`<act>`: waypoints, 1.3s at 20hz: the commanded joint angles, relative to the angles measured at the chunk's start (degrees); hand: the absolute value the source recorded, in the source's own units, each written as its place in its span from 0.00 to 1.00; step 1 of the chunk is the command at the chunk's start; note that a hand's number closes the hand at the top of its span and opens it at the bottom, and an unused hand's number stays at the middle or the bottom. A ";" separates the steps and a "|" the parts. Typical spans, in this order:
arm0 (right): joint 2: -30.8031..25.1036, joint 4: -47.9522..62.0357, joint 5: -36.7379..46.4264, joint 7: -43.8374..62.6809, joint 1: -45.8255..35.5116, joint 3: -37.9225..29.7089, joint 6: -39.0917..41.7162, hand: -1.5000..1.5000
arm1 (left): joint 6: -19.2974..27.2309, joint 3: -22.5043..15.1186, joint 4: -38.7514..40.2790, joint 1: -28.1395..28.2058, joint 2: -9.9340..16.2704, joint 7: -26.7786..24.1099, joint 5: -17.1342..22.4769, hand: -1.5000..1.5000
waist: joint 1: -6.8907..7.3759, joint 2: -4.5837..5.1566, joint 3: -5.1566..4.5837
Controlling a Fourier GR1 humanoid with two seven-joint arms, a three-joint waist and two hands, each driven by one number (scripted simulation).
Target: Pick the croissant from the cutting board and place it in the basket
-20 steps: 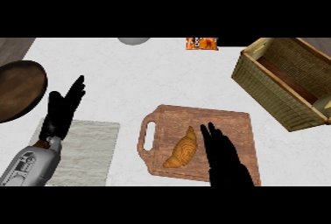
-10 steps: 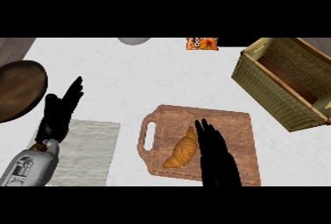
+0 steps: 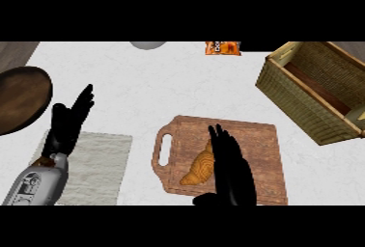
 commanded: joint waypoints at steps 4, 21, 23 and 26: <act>0.35 4.51 -1.14 -0.16 -0.26 1.32 -2.66 0.00 | -1.55 2.63 2.37 -2.39 -2.06 0.73 -2.51 0.50 | -0.16 0.01 -0.01; 0.36 17.93 -8.31 -2.88 -7.82 -0.78 -10.06 0.00 | -5.25 6.20 -1.57 0.18 -4.00 1.14 -5.49 0.50 | 0.03 -0.01 0.00; 0.35 18.71 -7.32 0.10 -8.53 2.30 -9.99 0.00 | -6.06 6.76 0.57 -1.24 -4.20 1.20 -5.43 0.50 | 0.02 0.00 -0.01; -3.25 11.70 -5.30 -2.14 -5.60 1.43 -4.35 1.00 | -6.47 7.64 1.42 -0.11 -3.37 -1.15 -5.25 0.50 | -0.20 -0.05 -0.02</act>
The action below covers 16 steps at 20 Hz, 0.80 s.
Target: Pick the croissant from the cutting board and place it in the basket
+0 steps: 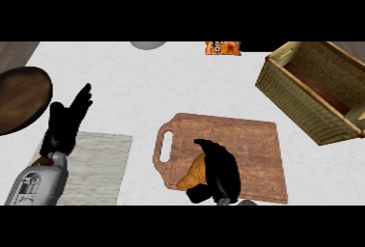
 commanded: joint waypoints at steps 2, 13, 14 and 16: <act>-0.05 3.18 4.37 0.14 -3.85 -0.56 3.88 1.00 | -0.23 0.40 -2.90 1.02 -0.16 1.88 -0.02 0.50 | 0.21 0.01 0.00; -16.98 -2.93 3.64 -18.74 -7.95 9.68 23.96 1.00 | -0.68 0.70 0.96 -2.27 -0.23 0.78 -0.78 0.50 | 0.66 -0.05 -0.11; -16.60 -3.86 2.42 -19.67 -11.28 8.58 27.04 1.00 | -0.02 -0.38 1.20 -2.11 -1.50 0.87 -1.48 0.50 | 0.66 0.04 -0.09; -20.75 -8.88 1.78 -22.75 -11.22 7.17 28.45 1.00 | -1.11 -0.01 -0.79 0.27 -0.41 0.85 -1.02 0.50 | 0.26 -0.17 -0.03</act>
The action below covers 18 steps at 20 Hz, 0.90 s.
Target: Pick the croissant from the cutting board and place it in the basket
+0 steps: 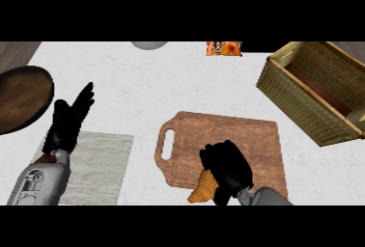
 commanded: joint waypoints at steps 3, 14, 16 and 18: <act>-11.15 -11.11 -1.20 -9.34 -3.75 -1.65 9.99 1.00 | 1.35 0.03 1.21 0.18 -1.16 -1.51 -0.98 0.50 | -0.67 0.12 0.02; -0.85 -35.78 -28.24 -0.53 1.34 -20.74 16.87 1.00 | 0.92 -0.06 -1.16 3.31 -1.21 -1.09 -0.91 0.50 | -1.32 -0.21 0.02; 1.74 -38.87 -33.21 3.02 0.58 -25.18 16.86 1.00 | -0.47 1.62 -0.15 2.02 0.78 -1.42 0.06 0.50 | -1.44 -0.01 -0.02; 3.71 -43.49 -35.99 9.60 -2.74 -28.44 17.70 1.00 | -1.79 2.71 0.95 1.87 1.76 -1.92 1.17 0.50 | -1.27 -0.04 -0.08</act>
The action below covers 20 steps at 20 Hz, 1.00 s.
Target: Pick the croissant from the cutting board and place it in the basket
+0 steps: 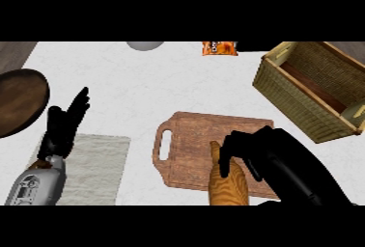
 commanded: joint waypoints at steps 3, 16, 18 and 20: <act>2.29 -13.83 -15.46 16.10 -7.15 -14.00 5.44 1.00 | -0.99 0.42 0.90 -0.84 0.74 0.18 0.19 0.50 | 0.06 0.01 -0.05; -12.27 8.75 -36.98 35.86 -44.27 -34.97 4.31 1.00 | -1.43 0.66 -0.35 -3.55 1.14 3.16 0.13 0.50 | 0.63 -0.01 -0.04; -15.80 12.46 -34.62 37.06 -48.26 -33.57 4.40 1.00 | 0.18 -0.66 -1.98 -2.17 -1.09 3.38 -0.53 0.50 | 0.93 -0.09 -0.06; -21.60 14.14 -30.81 32.41 -47.10 -30.67 9.92 1.00 | -0.05 -0.23 0.17 -0.42 -0.75 -0.14 -0.72 0.50 | 0.99 0.21 -0.13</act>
